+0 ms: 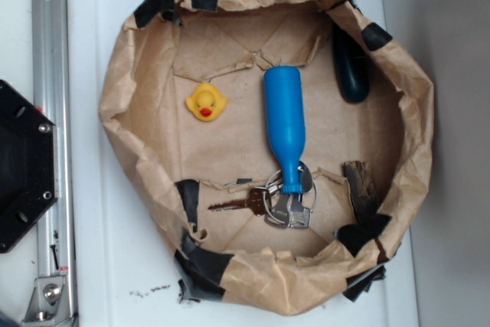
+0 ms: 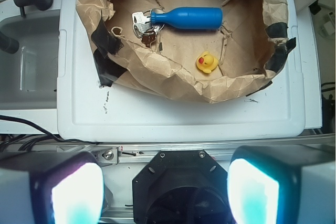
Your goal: Grab the yellow duck.
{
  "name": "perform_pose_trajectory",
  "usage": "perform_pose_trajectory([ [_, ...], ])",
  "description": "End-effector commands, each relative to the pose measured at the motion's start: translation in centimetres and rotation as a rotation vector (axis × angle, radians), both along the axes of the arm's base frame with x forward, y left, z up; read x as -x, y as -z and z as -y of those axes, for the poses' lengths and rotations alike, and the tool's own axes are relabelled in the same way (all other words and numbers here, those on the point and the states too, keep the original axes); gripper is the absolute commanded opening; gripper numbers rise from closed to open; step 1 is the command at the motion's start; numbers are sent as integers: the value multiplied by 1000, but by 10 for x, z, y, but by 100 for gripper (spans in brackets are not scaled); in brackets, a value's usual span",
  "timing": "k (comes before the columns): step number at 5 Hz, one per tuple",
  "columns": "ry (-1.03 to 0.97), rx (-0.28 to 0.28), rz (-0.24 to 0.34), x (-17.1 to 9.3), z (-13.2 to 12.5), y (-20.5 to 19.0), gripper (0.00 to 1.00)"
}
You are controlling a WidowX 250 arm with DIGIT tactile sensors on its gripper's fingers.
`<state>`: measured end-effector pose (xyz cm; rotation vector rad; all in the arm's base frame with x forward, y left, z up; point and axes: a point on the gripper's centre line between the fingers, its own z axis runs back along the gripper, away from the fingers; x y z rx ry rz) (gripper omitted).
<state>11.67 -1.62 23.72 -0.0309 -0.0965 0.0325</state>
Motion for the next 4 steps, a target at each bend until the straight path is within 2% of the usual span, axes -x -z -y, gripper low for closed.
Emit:
perform_pose_trajectory([
  [1,0,0,0,0,0,0,100],
  [2,-153,-40,-52,-50,-40,44,100],
  [3,-191,-45,-82,-87,-61,69,100],
  [4,-211,-6,-102,-105,-68,76,100],
])
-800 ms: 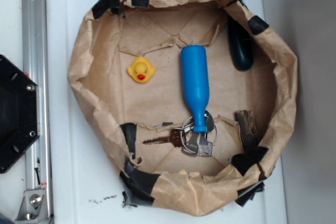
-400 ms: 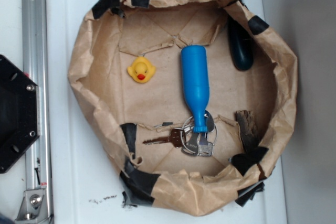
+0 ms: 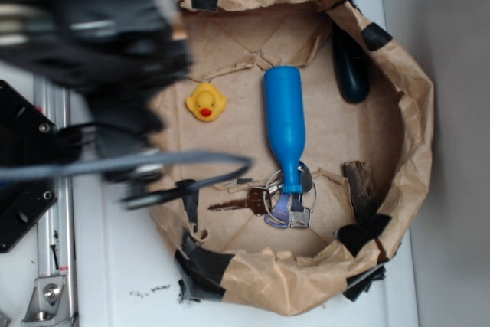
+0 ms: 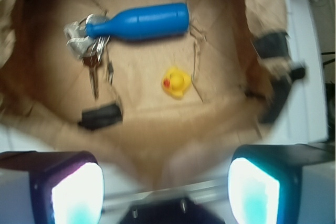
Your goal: Grab the yellow duck.
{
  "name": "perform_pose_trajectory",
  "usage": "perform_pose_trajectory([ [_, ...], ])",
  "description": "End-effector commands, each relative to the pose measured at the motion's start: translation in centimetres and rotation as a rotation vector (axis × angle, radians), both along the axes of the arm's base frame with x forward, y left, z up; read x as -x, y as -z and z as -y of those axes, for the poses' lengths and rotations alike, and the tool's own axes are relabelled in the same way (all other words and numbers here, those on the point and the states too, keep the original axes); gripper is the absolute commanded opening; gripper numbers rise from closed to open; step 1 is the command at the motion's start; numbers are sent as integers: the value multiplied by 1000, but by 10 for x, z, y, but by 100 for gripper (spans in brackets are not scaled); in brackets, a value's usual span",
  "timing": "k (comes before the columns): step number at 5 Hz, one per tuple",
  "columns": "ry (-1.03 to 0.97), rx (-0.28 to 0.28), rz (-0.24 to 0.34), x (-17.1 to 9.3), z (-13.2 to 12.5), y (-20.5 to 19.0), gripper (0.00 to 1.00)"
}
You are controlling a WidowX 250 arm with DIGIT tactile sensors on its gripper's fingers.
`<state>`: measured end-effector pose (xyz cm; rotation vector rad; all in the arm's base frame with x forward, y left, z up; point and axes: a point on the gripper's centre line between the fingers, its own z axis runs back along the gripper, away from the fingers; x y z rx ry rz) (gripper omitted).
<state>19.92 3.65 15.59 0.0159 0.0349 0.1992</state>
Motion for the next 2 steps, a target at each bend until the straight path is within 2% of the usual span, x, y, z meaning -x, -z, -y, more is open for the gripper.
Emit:
perform_pose_trajectory([
  [1,-14,42,8,-26,-10,9,100],
  [2,20,37,6,-22,3,25,100],
])
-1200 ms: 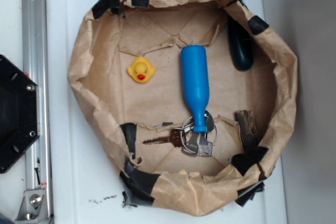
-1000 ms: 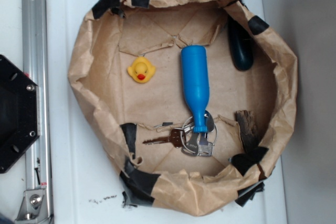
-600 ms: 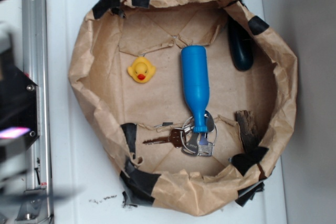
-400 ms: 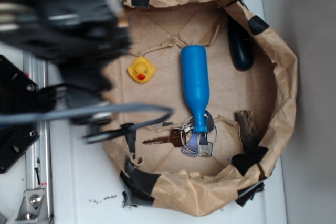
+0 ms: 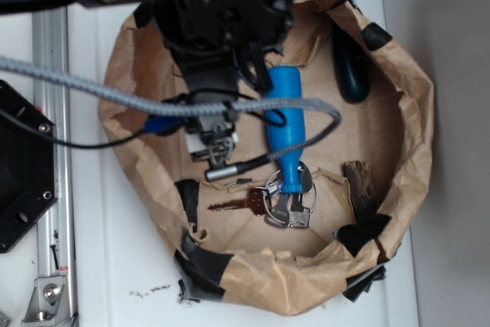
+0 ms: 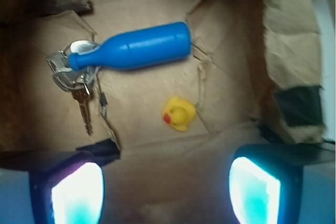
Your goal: Grab the yellow duck.
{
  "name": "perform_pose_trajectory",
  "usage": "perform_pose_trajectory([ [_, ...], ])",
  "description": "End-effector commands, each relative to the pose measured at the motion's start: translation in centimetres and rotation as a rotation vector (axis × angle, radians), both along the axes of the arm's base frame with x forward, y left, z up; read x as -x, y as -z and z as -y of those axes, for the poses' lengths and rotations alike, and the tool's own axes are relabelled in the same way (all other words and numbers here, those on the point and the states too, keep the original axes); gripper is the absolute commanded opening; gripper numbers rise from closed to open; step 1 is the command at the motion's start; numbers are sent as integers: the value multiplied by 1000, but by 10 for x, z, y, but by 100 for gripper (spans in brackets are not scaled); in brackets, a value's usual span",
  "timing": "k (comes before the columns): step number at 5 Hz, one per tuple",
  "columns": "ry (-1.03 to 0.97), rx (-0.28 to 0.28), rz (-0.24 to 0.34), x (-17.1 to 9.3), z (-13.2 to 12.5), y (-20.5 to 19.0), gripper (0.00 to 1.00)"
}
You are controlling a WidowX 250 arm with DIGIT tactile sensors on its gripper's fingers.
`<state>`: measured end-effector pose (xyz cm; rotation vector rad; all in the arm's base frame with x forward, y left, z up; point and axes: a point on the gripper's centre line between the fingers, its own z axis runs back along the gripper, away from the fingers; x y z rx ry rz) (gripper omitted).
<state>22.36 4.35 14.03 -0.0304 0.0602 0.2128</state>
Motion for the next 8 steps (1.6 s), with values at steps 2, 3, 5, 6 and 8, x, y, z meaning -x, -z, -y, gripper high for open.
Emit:
perform_pose_trajectory([
  [2,52,-34,47,-15,7,42,100],
  [3,75,-46,44,-8,13,46,100],
  [5,92,-67,58,19,2,38,100],
  [6,116,-120,46,11,3,64,100],
  [8,116,-87,-6,2,-5,88,100],
])
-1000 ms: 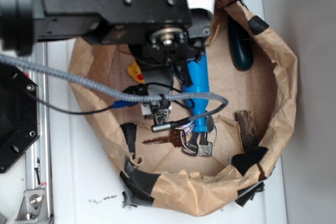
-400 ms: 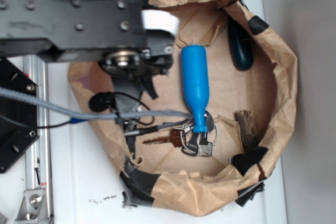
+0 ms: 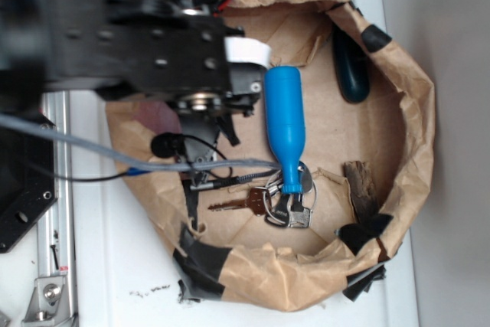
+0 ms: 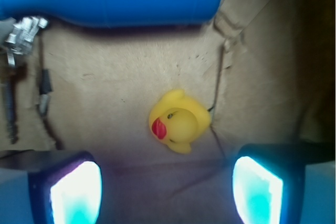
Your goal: Grab the yellow duck.
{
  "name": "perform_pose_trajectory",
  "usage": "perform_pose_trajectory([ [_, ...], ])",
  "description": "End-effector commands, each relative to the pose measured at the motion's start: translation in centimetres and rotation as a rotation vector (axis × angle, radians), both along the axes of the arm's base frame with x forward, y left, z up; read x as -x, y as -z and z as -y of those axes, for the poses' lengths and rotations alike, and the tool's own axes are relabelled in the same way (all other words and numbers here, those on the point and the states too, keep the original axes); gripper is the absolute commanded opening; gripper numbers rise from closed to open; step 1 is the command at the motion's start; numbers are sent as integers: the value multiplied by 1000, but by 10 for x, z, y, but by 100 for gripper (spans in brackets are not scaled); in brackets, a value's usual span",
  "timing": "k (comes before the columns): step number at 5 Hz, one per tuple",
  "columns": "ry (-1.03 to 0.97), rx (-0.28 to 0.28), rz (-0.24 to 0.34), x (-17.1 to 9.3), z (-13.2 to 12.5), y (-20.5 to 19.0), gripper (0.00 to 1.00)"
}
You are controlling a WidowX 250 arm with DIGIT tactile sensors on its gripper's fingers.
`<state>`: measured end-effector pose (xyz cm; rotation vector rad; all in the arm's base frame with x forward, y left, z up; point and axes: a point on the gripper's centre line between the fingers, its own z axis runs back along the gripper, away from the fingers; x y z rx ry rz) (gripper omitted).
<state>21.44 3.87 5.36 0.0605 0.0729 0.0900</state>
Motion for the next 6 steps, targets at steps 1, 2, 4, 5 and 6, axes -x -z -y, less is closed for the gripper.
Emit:
perform_pose_trajectory([
  [1,-1,1,9,-1,-15,6,100],
  [2,-9,7,2,24,-17,7,100],
  [4,0,10,2,34,-16,5,100],
  [5,25,6,3,40,-13,13,100],
  [6,17,10,14,31,-14,13,100],
])
